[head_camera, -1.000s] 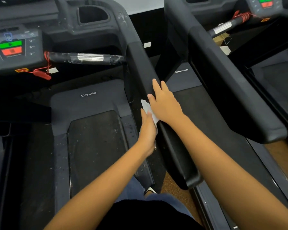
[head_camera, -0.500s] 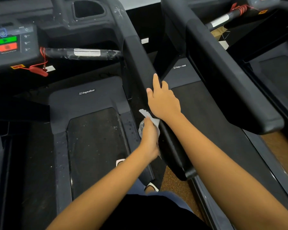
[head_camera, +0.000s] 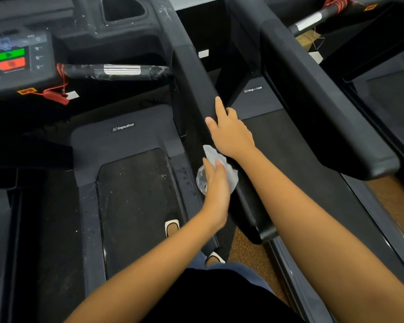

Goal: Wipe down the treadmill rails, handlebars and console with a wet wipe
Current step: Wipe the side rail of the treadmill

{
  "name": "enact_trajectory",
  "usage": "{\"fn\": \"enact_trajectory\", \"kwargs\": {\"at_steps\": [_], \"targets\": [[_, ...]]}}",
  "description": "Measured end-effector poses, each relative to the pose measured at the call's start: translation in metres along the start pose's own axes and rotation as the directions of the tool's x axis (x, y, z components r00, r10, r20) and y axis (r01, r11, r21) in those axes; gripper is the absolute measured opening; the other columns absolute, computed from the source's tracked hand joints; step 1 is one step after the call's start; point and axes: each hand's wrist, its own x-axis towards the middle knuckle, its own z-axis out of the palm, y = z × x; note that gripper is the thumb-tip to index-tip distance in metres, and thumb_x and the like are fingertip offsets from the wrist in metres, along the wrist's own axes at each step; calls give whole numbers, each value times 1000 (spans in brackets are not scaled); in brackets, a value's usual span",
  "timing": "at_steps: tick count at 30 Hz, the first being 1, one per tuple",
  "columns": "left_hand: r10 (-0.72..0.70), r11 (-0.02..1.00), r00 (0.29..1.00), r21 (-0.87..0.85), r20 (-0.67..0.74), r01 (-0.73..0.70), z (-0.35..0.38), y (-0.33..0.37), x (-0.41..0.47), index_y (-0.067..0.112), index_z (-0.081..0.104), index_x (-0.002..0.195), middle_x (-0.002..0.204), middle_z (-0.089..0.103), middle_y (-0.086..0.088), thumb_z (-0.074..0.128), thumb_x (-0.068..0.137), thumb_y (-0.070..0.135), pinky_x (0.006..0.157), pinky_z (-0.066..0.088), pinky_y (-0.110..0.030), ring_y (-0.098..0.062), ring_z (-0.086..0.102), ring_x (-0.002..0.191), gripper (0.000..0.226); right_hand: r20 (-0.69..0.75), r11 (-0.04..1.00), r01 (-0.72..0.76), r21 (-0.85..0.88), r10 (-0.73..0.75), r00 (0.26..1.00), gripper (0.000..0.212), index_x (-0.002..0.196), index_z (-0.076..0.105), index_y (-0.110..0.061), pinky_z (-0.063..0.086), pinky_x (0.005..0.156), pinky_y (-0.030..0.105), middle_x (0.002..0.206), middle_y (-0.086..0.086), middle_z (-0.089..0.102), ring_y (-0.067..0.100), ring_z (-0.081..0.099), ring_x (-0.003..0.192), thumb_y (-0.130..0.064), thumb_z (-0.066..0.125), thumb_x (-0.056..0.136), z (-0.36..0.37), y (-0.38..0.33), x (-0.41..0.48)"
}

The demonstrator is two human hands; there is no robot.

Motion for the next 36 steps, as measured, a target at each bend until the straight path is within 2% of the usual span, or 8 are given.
{"fn": "enact_trajectory", "kwargs": {"at_steps": [5,11,16,20,24,27,32,36], "targets": [[-75,995,997,-70,-3,75,-10,44,47,24,47,138,123,65,-10,33,83,76,97,51,-48,-26,64,110,77,3,1000,-12,-3,12,1000,61,154,0,-25,41,90,43,154,11,25,33,46,123,-44,25,103,0,1,-1],[-160,980,984,-134,-79,148,-2,28,14,24,65,121,112,71,-4,31,84,79,98,51,-43,-22,66,106,74,22,1000,-10,8,10,1000,61,155,-1,-25,40,93,45,156,13,21,35,44,126,-44,24,103,-2,1,-3],[-307,950,950,-77,-55,303,9,-24,-42,40,20,151,156,26,13,22,85,78,118,20,-47,-17,26,143,76,15,1000,-5,-8,5,1000,61,155,-1,-24,41,88,43,156,13,21,34,46,124,-45,23,103,-2,1,-4],[-335,929,939,-193,-81,315,6,12,-11,19,60,126,124,64,-8,27,87,76,104,43,-46,-26,59,114,76,13,1000,1,-6,-1,1000,61,155,-1,-24,41,89,43,156,13,22,35,46,124,-44,24,103,-2,2,-4],[-238,964,959,-154,-156,215,5,34,5,20,69,109,105,71,-7,26,92,70,90,54,-41,-22,66,98,67,5,1000,6,-14,-6,1000,60,155,0,-23,42,87,40,155,14,23,33,48,123,-43,24,103,-2,2,-6],[-202,977,973,-89,-112,193,10,3,-25,31,42,143,143,49,5,29,78,85,112,35,-40,-14,47,130,85,5,1000,7,-10,-7,1000,60,155,0,-23,42,90,42,156,13,22,33,47,124,-44,24,103,-2,3,-7],[-141,990,990,22,19,141,11,-33,-89,42,-6,151,159,3,19,19,101,52,121,10,-40,-7,9,147,56,3,1000,3,-11,-3,1000,61,155,0,-24,44,90,42,157,12,22,32,48,124,-45,24,103,-1,2,-6],[-328,932,943,-142,51,332,6,2,-44,22,49,138,141,52,-8,26,88,74,104,43,-45,-26,54,123,76,9,1000,-1,7,1,1000,61,155,0,-25,42,88,42,157,11,22,33,47,123,-45,24,103,-2,2,-7]]}}
